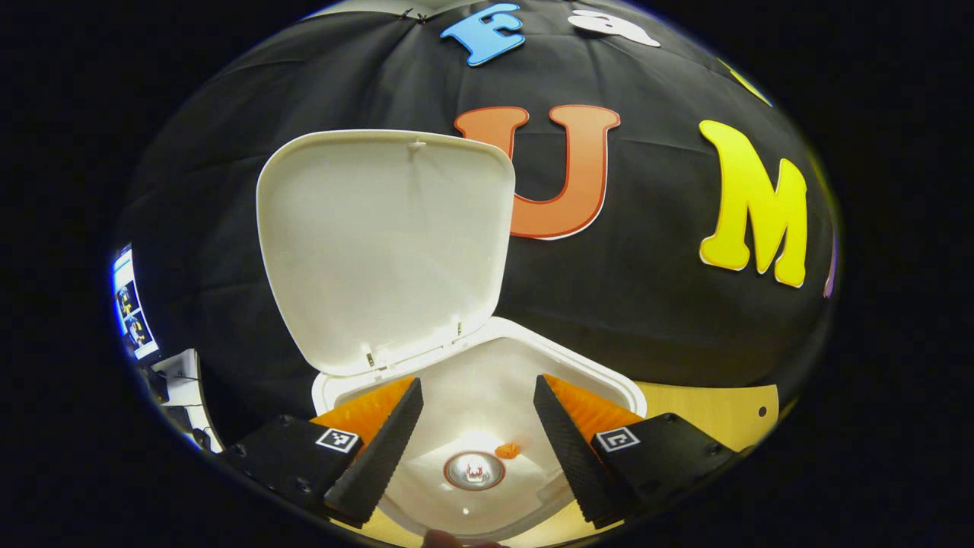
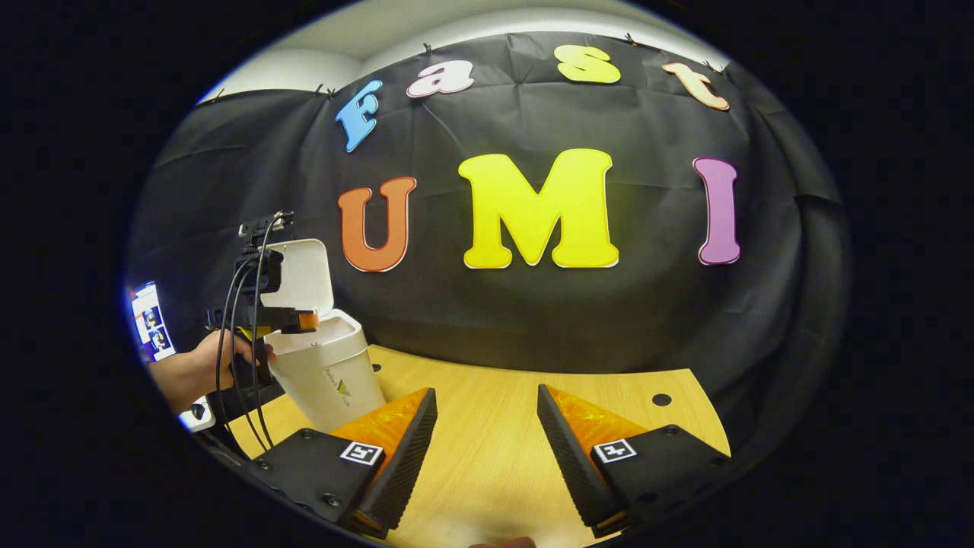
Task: Press the lid of the desktop garbage bin to open it, pick up the crumpled paper on the desktop and throw it into the bin, then pick up the pop can on the desktop and drop it into the bin, and finally close the garbage bin lid.
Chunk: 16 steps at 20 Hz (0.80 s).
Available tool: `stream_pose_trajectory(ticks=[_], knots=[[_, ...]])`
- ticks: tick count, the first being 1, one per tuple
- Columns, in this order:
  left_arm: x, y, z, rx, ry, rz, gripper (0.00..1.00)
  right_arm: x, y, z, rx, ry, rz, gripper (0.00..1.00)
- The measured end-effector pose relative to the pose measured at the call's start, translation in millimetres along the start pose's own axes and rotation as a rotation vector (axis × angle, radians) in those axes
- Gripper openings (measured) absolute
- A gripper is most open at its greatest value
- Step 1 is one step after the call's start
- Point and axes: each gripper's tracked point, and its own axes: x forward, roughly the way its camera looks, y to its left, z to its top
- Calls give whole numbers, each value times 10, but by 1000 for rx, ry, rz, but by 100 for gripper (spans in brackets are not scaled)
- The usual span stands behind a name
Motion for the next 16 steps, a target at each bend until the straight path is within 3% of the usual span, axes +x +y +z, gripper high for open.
stream_pose_trajectory(ticks=[3,11,16], knots=[[-140,-6,228,-18,-54,46,97,-27,-26,-6,8,-3,-5,85],[-522,-202,1425,-48,-308,193,96,-182,-228,200,-11,-65,-31,84],[-451,221,2013,-160,-363,318,95,-85,-307,365,-10,-49,-19,84]])
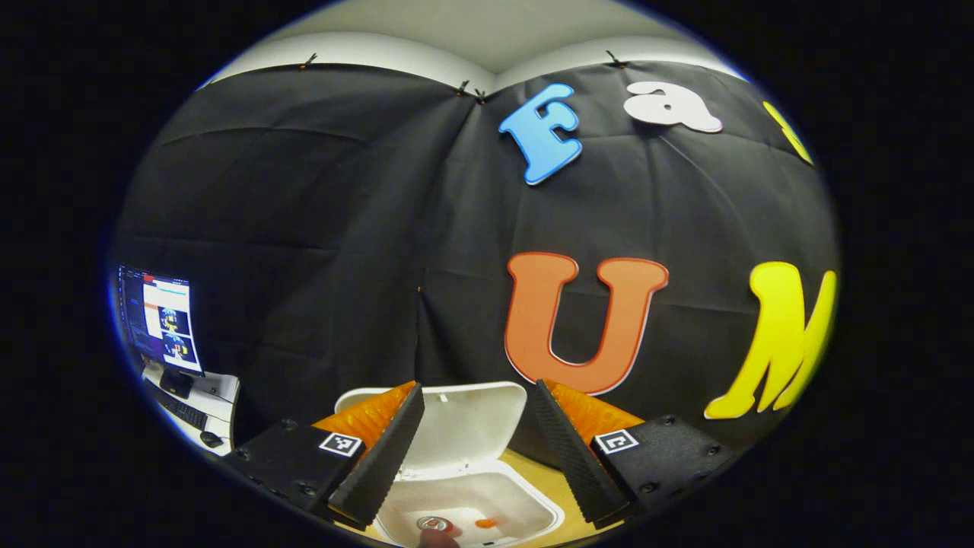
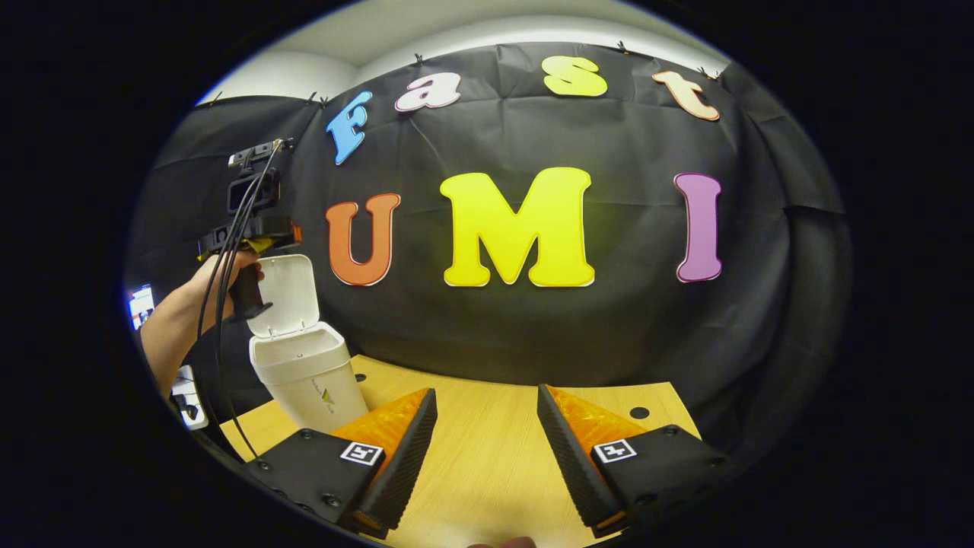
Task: Press the lid of the desktop garbage bin to open it, pick up the crumpled paper on the desktop and throw it into the bin, then pick up the pop can on the desktop and drop it into the bin, and finally close the garbage bin lid.
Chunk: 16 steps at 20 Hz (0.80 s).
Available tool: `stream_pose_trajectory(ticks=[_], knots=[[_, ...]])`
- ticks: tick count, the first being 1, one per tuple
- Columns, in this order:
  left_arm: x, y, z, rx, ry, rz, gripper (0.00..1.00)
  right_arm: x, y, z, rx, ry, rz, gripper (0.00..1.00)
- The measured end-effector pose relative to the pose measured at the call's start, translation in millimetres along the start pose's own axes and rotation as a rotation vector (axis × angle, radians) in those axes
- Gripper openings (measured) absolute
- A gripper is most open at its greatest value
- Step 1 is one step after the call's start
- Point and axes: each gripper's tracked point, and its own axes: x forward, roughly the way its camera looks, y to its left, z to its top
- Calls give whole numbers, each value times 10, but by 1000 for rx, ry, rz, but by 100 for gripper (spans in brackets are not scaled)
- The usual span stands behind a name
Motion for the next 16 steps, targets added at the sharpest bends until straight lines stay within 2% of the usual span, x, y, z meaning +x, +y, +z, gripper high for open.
stream_pose_trajectory(ticks=[3,6,9,12,16], knots=[[320,278,99,-37,30,106,93,43,4,89,11,-7,9,84],[567,489,-17,-61,113,200,93,69,22,68,11,7,20,85],[646,542,-132,-45,161,246,94,89,21,18,38,29,24,84],[711,497,-280,14,210,273,94,87,16,3,56,38,22,85],[591,454,-394,50,246,316,94,61,-32,-4,45,33,23,85]])
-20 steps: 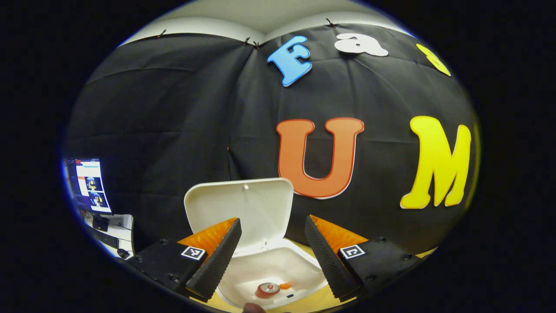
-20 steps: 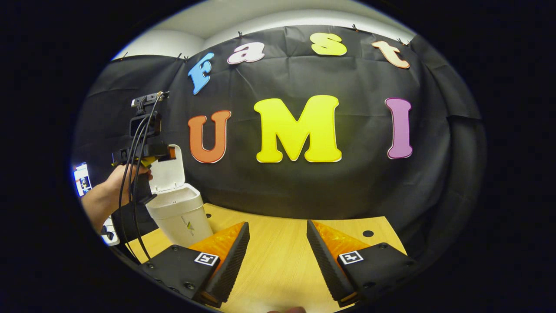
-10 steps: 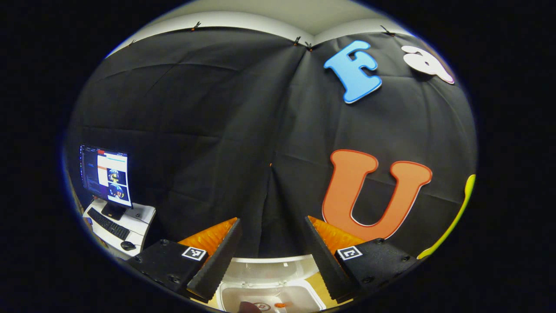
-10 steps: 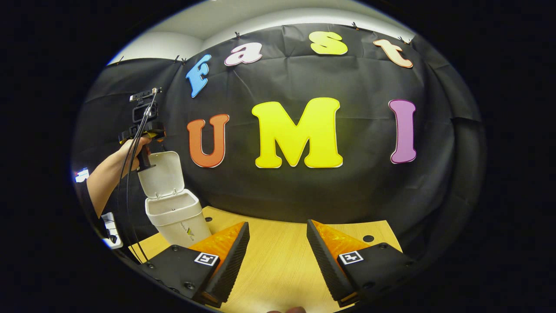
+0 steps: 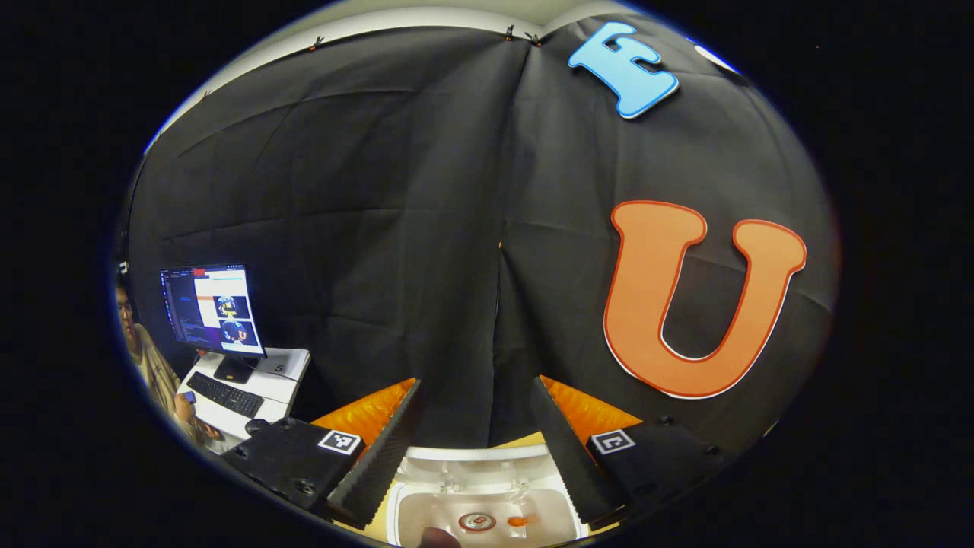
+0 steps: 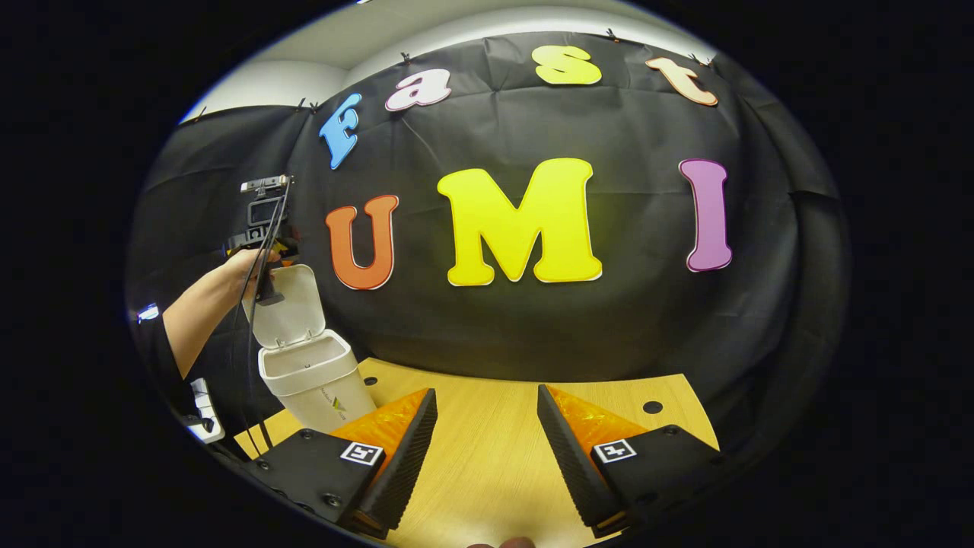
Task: Press the lid of the desktop garbage bin to open it, pick up the crumpled paper on the desktop and throw it into the bin, then pick up the pop can on the desktop and drop it into the bin, and finally close the garbage bin lid.
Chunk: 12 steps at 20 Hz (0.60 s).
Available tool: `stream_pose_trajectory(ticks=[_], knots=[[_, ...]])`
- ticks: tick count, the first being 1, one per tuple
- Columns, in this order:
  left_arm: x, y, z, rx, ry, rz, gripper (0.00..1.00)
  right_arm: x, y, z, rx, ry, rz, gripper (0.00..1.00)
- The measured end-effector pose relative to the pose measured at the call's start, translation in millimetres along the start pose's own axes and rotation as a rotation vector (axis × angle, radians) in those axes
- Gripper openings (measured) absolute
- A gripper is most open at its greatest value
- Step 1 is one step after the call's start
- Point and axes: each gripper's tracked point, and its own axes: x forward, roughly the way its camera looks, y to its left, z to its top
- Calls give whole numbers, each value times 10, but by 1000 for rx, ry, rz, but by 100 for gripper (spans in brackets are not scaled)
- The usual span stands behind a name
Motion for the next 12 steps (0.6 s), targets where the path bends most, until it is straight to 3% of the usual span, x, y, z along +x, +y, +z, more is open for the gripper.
stream_pose_trajectory(ticks=[12], knots=[[-860,-145,-837,-49,72,-51,94,-209,-286,-117,-11,9,16,85]])
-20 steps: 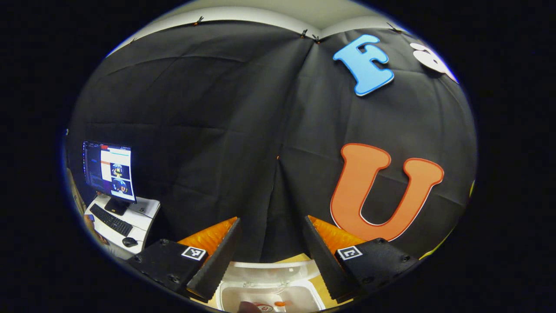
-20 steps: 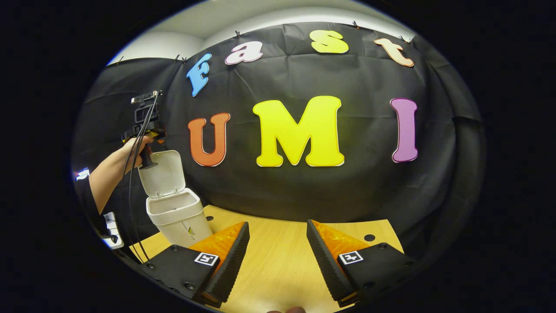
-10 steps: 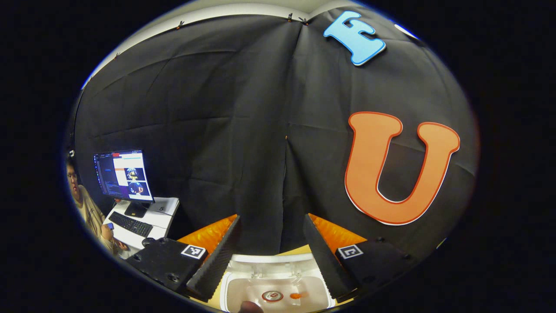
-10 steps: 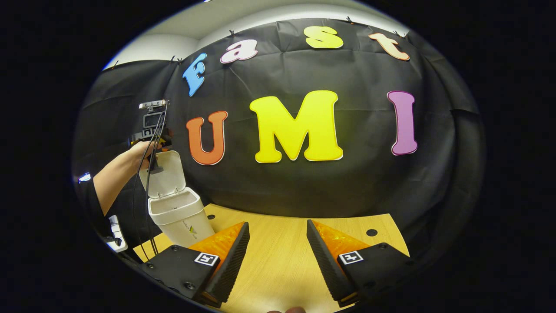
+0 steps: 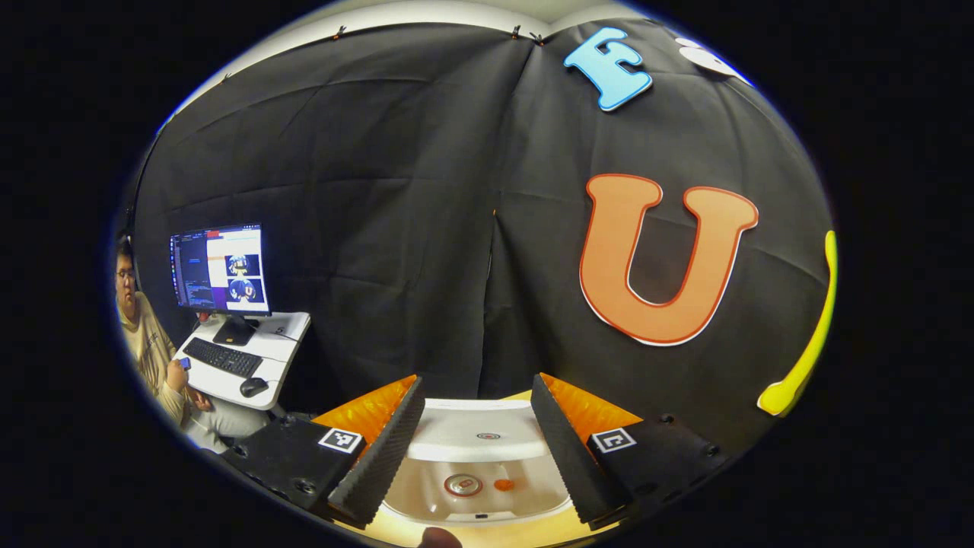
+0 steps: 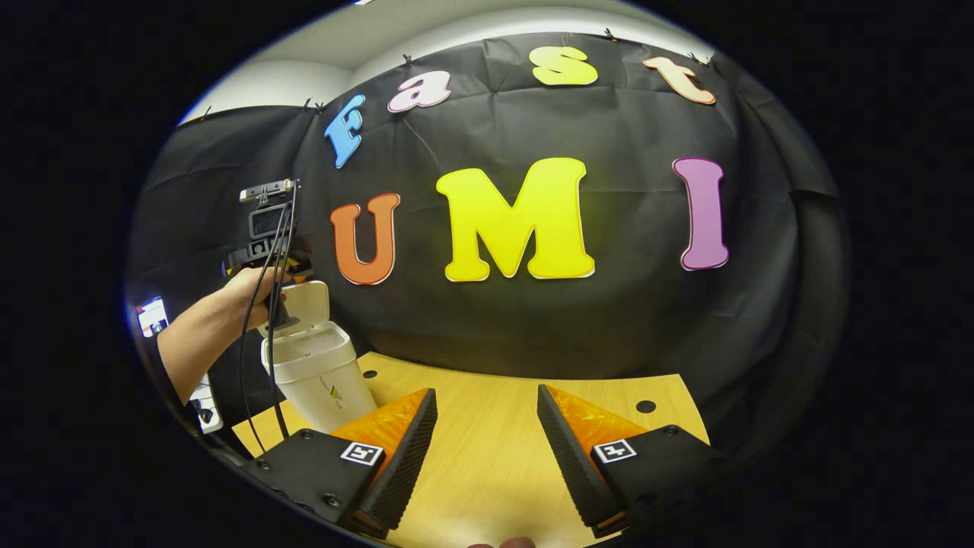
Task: Press the lid of the desktop garbage bin to open it, pick up the crumpled paper on the desktop and throw it into the bin, then pick up the pop can on the desktop and drop it into the bin, and finally close the garbage bin lid.
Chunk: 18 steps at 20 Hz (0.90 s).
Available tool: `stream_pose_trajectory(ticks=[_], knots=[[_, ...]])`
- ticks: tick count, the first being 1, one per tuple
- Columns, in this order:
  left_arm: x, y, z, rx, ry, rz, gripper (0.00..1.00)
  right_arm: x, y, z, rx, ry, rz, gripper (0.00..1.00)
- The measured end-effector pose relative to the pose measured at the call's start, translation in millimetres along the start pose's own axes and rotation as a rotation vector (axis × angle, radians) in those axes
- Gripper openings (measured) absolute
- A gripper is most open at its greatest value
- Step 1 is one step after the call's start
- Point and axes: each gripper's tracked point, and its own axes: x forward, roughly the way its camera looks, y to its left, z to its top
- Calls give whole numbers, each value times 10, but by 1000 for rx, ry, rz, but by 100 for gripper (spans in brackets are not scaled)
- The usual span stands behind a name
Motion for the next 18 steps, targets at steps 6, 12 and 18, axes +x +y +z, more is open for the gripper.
stream_pose_trajectory(ticks=[6,12,18], knots=[[-158,-36,-525,40,41,1,94,-141,-261,-78,1,21,-44,84],[-173,-33,-901,91,75,12,94,-164,-322,-141,9,32,-43,84],[-147,-9,-1065,65,71,30,94,-108,-340,-203,21,44,-29,85]])
